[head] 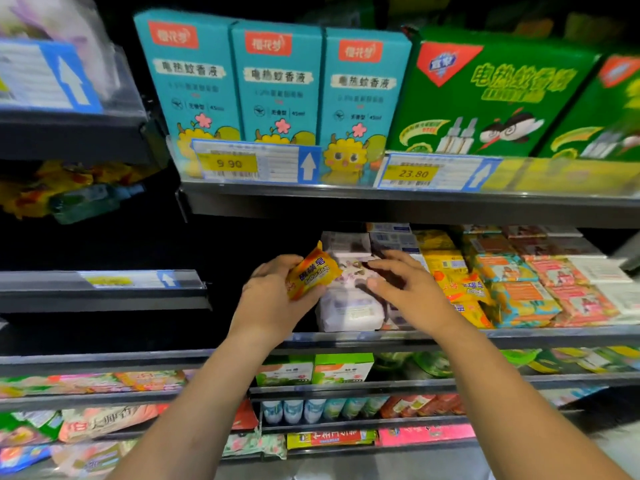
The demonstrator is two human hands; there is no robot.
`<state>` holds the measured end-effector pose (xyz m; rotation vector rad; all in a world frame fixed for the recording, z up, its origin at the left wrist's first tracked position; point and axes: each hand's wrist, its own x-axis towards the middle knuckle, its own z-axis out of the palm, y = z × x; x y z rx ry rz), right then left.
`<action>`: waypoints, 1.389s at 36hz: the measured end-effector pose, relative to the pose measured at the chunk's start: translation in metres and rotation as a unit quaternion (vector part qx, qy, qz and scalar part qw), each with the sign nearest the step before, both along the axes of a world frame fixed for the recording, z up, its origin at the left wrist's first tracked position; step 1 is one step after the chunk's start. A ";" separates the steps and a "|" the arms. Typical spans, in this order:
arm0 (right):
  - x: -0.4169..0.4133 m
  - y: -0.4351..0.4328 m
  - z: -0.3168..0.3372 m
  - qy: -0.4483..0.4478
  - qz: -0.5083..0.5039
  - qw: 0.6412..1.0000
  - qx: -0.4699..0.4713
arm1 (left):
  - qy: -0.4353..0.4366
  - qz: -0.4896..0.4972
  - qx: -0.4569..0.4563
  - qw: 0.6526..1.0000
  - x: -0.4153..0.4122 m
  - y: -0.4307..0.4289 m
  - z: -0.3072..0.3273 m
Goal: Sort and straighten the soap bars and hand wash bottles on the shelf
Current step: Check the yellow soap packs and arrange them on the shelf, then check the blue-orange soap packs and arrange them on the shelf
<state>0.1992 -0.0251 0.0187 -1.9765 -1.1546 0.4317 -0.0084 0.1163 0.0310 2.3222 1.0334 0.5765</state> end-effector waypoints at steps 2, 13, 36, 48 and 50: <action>0.014 -0.011 0.005 -0.032 -0.016 0.999 0.018 | -0.004 -0.010 -0.001 1.000 0.011 -0.007 0.005; 0.118 -0.125 0.012 -0.225 -0.131 0.951 -0.164 | 0.102 -0.183 0.018 0.978 0.112 -0.085 0.029; 0.198 -0.202 -0.006 -0.182 -0.031 0.962 -0.203 | 0.262 -0.223 0.065 0.937 0.210 -0.167 0.009; 0.192 -0.205 -0.006 -0.229 -0.027 0.954 -0.192 | 0.212 -0.139 0.105 0.962 0.223 -0.166 -0.012; 0.187 -0.204 -0.005 -0.252 -0.035 0.949 -0.185 | 0.233 -0.134 0.119 0.956 0.225 -0.169 -0.011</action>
